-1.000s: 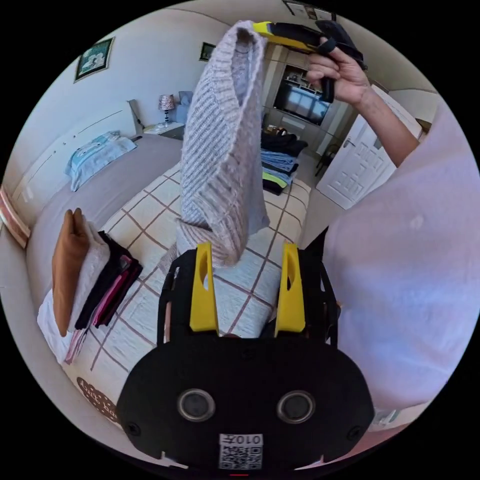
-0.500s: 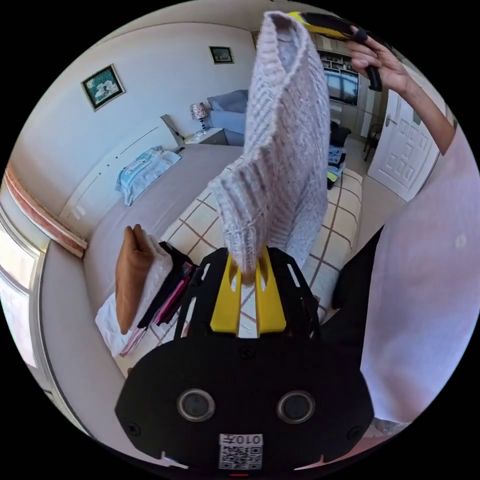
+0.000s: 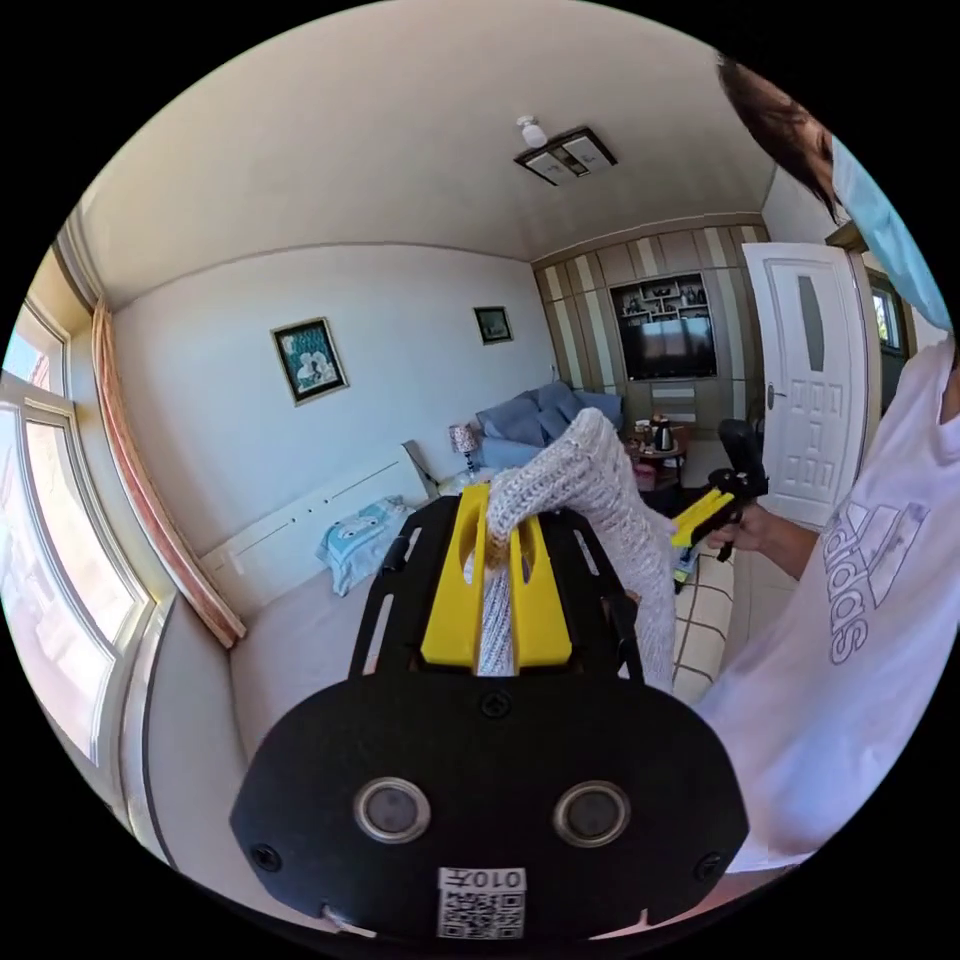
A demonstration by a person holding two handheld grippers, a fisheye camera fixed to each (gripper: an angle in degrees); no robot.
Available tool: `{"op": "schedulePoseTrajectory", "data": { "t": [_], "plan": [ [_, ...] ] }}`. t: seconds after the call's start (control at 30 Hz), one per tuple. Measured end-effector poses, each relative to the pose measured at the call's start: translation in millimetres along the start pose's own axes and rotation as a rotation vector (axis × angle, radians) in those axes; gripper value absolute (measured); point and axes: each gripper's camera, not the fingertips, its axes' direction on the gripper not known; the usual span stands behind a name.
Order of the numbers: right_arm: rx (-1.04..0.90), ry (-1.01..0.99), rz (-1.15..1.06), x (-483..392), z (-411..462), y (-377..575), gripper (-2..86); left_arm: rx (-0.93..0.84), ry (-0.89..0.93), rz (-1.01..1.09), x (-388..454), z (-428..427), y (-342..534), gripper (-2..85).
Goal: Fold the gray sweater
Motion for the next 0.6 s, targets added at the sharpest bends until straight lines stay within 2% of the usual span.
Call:
{"op": "schedulePoseTrajectory", "data": {
  "t": [0.07,0.2,0.3,0.37,0.43,0.6],
  "plan": [
    [0.015,-0.015,-0.074,-15,9,-6,4.2,0.074,-0.002,-0.034,-1,-20,-8,-0.2],
    [0.100,-0.052,-0.006,-14,27,-6,4.8,0.188,-0.080,-0.084,5,-62,-14,-0.2],
    [0.137,-0.054,0.040,-9,38,-12,7.4,0.188,-0.162,-0.071,17,-81,-16,-0.2],
    [0.170,-0.078,0.058,-4,45,-20,13.8,0.194,-0.205,-0.076,21,-91,-13,-0.2],
    [0.162,-0.107,0.062,0,53,-25,16.3,0.195,-0.236,-0.105,21,-104,-7,-0.2],
    [0.038,-0.221,0.061,-10,78,-41,14.2,0.145,-0.277,-0.181,17,-113,8,-0.2]
  ]
}}
